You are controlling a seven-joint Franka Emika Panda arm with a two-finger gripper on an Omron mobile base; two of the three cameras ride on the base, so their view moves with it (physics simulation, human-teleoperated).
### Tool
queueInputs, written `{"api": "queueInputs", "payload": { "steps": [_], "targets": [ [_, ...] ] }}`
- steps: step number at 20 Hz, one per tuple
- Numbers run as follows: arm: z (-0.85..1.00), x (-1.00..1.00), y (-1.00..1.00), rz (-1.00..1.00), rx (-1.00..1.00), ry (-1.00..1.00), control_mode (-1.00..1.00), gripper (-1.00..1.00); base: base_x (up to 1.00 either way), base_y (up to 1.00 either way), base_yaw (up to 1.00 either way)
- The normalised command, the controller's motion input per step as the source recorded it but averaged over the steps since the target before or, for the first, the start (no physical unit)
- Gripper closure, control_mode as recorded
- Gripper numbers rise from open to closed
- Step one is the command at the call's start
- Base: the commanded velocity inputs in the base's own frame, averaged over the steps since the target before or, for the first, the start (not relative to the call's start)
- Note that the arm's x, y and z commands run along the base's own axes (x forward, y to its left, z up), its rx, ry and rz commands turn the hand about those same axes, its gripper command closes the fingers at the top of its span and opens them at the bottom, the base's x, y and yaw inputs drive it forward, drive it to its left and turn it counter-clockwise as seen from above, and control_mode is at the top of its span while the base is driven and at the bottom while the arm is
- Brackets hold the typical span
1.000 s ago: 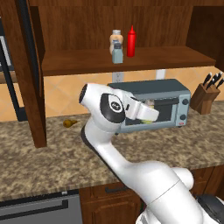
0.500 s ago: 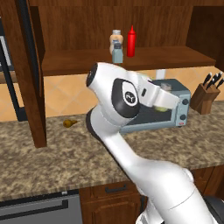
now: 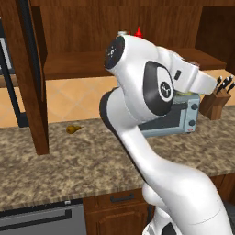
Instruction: Put the shaker and condiment bottle from the counter next to their counterparts in the cabinet.
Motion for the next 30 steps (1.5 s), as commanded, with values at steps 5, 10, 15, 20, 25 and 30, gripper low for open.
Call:
{"api": "queueInputs", "payload": {
  "steps": [5,10,15,20,25,30],
  "targets": [
    [-0.05,0.21,-0.18,0.31,-0.03,0.03,-1.00,1.00,0.00,0.00,0.00],
    [-0.10,0.15,0.24,0.15,-0.12,0.02,-1.00,1.00,0.00,0.00,0.00],
    [0.00,0.31,-0.18,0.30,0.00,-0.04,-1.00,1.00,0.00,0.00,0.00],
    [0.00,0.45,-0.07,0.35,0.00,-0.14,-1.00,1.00,0.00,0.00,0.00],
    [0.00,0.63,0.00,0.35,0.00,-0.09,-1.00,1.00,0.00,0.00,0.00],
    [0.02,0.51,0.00,0.22,-0.04,-0.07,-1.00,1.00,0.00,0.00,0.00]
  ]
}}
